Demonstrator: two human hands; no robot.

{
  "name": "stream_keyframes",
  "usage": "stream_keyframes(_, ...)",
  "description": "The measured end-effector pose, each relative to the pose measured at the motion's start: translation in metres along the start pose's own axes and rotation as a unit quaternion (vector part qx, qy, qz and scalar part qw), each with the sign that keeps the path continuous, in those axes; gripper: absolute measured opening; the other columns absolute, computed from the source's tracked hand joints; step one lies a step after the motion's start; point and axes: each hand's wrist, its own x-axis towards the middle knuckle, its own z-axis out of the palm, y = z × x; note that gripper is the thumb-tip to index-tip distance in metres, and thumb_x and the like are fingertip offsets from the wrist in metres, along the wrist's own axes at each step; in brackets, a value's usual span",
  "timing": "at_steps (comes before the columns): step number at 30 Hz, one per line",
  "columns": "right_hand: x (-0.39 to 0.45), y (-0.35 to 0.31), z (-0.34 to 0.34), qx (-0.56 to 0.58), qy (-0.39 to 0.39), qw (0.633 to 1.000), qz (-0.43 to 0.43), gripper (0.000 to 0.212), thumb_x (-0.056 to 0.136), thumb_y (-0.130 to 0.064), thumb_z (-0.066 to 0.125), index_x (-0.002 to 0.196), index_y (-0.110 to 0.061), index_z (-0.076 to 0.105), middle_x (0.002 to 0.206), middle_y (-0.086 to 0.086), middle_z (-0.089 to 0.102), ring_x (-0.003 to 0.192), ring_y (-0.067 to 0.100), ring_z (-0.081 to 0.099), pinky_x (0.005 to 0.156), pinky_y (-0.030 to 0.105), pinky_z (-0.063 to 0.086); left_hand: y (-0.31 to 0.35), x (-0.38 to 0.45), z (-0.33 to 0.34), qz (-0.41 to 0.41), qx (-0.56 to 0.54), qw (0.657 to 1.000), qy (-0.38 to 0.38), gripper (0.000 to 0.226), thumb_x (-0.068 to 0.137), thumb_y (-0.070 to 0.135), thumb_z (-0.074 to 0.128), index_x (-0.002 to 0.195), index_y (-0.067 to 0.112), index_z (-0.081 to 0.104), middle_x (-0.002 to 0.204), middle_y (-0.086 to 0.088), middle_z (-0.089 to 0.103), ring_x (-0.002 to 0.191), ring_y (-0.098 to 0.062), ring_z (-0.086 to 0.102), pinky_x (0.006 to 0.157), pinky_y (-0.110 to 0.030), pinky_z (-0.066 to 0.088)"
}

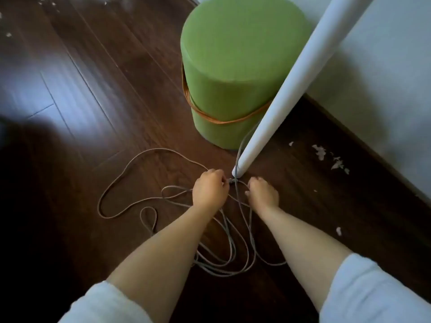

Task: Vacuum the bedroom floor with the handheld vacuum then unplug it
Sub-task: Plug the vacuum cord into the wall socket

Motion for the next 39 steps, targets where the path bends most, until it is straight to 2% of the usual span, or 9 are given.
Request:
stream_keyframes(6,-0.018,0.006,-0.016,0.107,-0.014,0.988,0.11,0.034,0.095,-0.02,0.055,0.122,-0.002,0.049,0.123,0.016,0.059,0.114,0.032,0.058,0.085,0.036,0.049,-0.008,-0.009,-0.023,-0.013,0.018,1.0,-0.019,0.012,0.087,0.013,0.051,0.089,0.008,0.062,0.095,-0.007,0.059,0.093,-0.026,0.056,0.07,-0.033,0.041)
stream_keyframes(13,-0.138,0.018,-0.157,0.202,-0.021,0.972,0.119,0.025,0.096,-0.012,0.049,0.12,-0.006,0.054,0.118,0.015,0.063,0.109,0.029,0.061,0.089,0.03,0.048,0.075,-0.07,-0.147,-0.013,-0.024,0.996,-0.083,0.018,0.087,0.012,0.049,0.096,0.008,0.064,0.103,-0.01,0.063,0.096,-0.03,0.059,0.078,-0.037,0.049)
stream_keyframes(16,-0.193,-0.005,-0.249,0.243,-0.03,0.968,0.057,0.014,0.093,-0.012,0.053,0.1,-0.015,0.064,0.093,0.006,0.072,0.091,0.025,0.067,0.087,0.037,0.054,0.122,-0.092,-0.232,-0.006,-0.053,0.991,-0.12,0.021,0.086,0.01,0.05,0.102,0.011,0.064,0.102,-0.009,0.065,0.095,-0.028,0.06,0.078,-0.036,0.05)
stream_keyframes(20,-0.263,-0.056,-0.386,0.339,-0.013,0.941,-0.018,0.021,0.089,-0.003,0.056,0.075,-0.019,0.054,0.064,-0.001,0.066,0.05,0.01,0.06,0.061,0.032,0.057,0.186,-0.123,-0.359,0.052,-0.077,0.975,-0.2,0.032,0.083,0.005,0.052,0.113,0.011,0.062,0.105,-0.004,0.066,0.099,-0.022,0.06,0.074,-0.021,0.04)
stream_keyframes(24,-0.322,-0.12,-0.53,0.494,0.037,0.867,-0.049,0.024,0.089,0.005,0.054,0.076,-0.014,0.051,0.062,0.003,0.063,0.04,0.006,0.056,0.048,0.022,0.051,0.238,-0.148,-0.49,0.065,-0.117,0.955,-0.263,0.024,0.083,-0.001,0.053,0.102,0.008,0.065,0.099,-0.01,0.066,0.086,-0.018,0.056,0.074,-0.026,0.044)
stream_keyframes(28,-0.365,-0.171,-0.647,0.601,0.078,0.793,-0.062,0.021,0.089,0.005,0.052,0.074,-0.01,0.053,0.061,0.006,0.063,0.041,0.008,0.05,0.042,0.018,0.042,0.275,-0.156,-0.607,0.096,-0.184,0.957,-0.202,0.015,0.092,0.011,0.054,0.078,0.01,0.062,0.075,-0.001,0.058,0.075,-0.015,0.052,0.071,-0.025,0.042)
stream_keyframes(31,-0.387,-0.191,-0.709,0.661,0.083,0.745,-0.03,0.02,0.094,-0.011,0.05,0.076,-0.008,0.058,0.051,0.005,0.063,0.037,0.008,0.038,0.036,0.016,0.03,0.296,-0.156,-0.683,0.148,-0.128,0.963,-0.186,0.029,0.097,0.025,0.047,0.086,0.006,0.067,0.072,-0.004,0.058,0.068,-0.017,0.052,0.071,-0.028,0.044)
stream_keyframes(34,-0.399,-0.198,-0.748,0.671,0.079,0.737,0.007,0.034,0.099,-0.03,0.046,0.082,-0.007,0.063,0.04,-0.002,0.057,0.033,0.005,0.034,0.034,0.014,0.026,0.317,-0.153,-0.736,0.189,-0.073,0.963,-0.179,0.031,0.099,0.026,0.045,0.091,0.006,0.068,0.06,-0.001,0.048,0.053,-0.011,0.043,0.054,-0.021,0.037)
stream_keyframes(39,-0.395,-0.19,-0.788,0.777,0.089,0.623,0.025,0.039,0.102,-0.036,0.041,0.084,-0.007,0.06,0.037,-0.004,0.049,0.028,0.004,0.034,0.032,0.013,0.027,0.356,-0.139,-0.782,0.24,-0.04,0.957,-0.16,0.034,0.098,0.031,0.045,0.098,0.006,0.068,0.058,0.003,0.043,0.052,-0.008,0.04,0.055,-0.02,0.035)
